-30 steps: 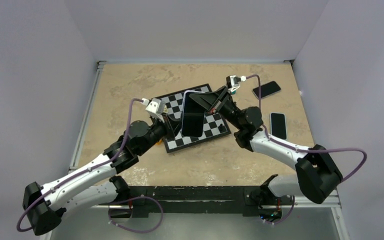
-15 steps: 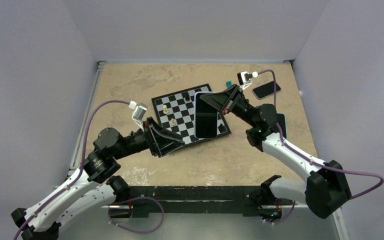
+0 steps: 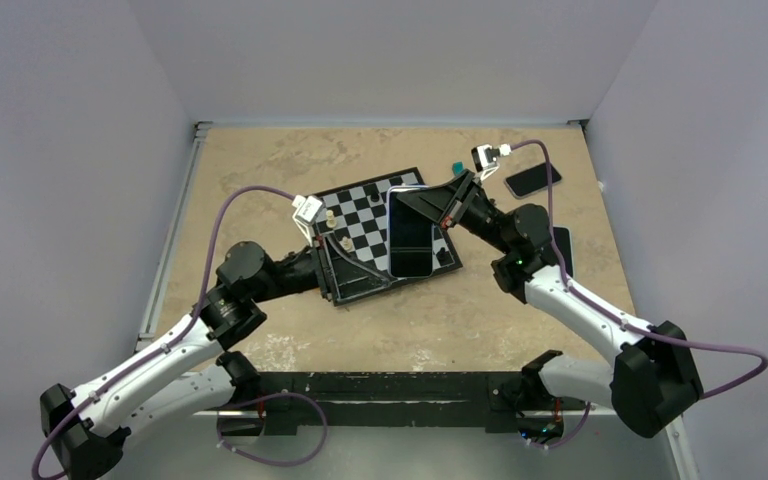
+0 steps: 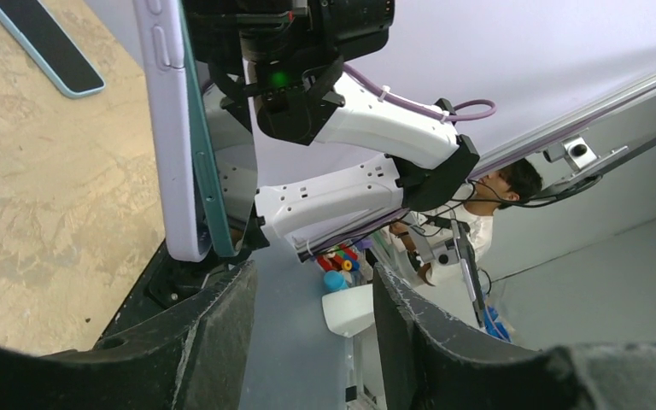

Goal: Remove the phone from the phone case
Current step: Remove the phone case from the phone.

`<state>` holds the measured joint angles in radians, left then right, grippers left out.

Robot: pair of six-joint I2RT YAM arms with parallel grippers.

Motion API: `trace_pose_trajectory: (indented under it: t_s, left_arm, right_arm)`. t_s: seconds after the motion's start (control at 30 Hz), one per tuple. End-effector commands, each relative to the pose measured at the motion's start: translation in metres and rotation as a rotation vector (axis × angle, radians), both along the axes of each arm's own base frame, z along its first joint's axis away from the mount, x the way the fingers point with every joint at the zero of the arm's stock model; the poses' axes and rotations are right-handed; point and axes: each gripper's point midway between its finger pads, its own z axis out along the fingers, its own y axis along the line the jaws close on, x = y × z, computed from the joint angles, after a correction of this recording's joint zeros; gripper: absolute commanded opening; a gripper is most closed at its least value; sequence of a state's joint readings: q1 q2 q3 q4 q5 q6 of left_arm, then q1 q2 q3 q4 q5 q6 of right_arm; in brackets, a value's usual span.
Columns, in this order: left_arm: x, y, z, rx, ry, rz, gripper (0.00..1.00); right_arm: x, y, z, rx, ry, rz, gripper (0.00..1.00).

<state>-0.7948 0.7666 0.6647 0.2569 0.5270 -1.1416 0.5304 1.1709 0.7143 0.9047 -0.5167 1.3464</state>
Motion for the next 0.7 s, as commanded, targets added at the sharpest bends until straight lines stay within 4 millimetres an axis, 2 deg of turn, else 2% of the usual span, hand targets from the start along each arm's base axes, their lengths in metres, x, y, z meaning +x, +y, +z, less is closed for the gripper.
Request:
trace_pose_trajectory:
  t_s: [0.0,0.37,0.53,0.67]
  left_arm:
    - [-0.001,-0.001,0.003,-0.019,0.019,-0.006,0.56]
    - [0.015,-0.015,-0.005,0.012,0.045,0.013,0.56]
    - [0.023,-0.017,0.012,-0.006,0.001,0.035,0.56]
    - [0.031,-0.024,0.027,-0.036,-0.029,0.046,0.5]
  right_arm:
    - [-0.01,-0.011,0.052,0.101,-0.115,-0.021,0.0]
    - [-0.015,-0.013,0.054,0.103,-0.117,-0.012,0.0]
    - [-0.017,-0.012,0.045,0.086,-0.11,-0.014,0.0]
    - [-0.024,-0.008,0.033,0.071,-0.107,-0.006,0.0]
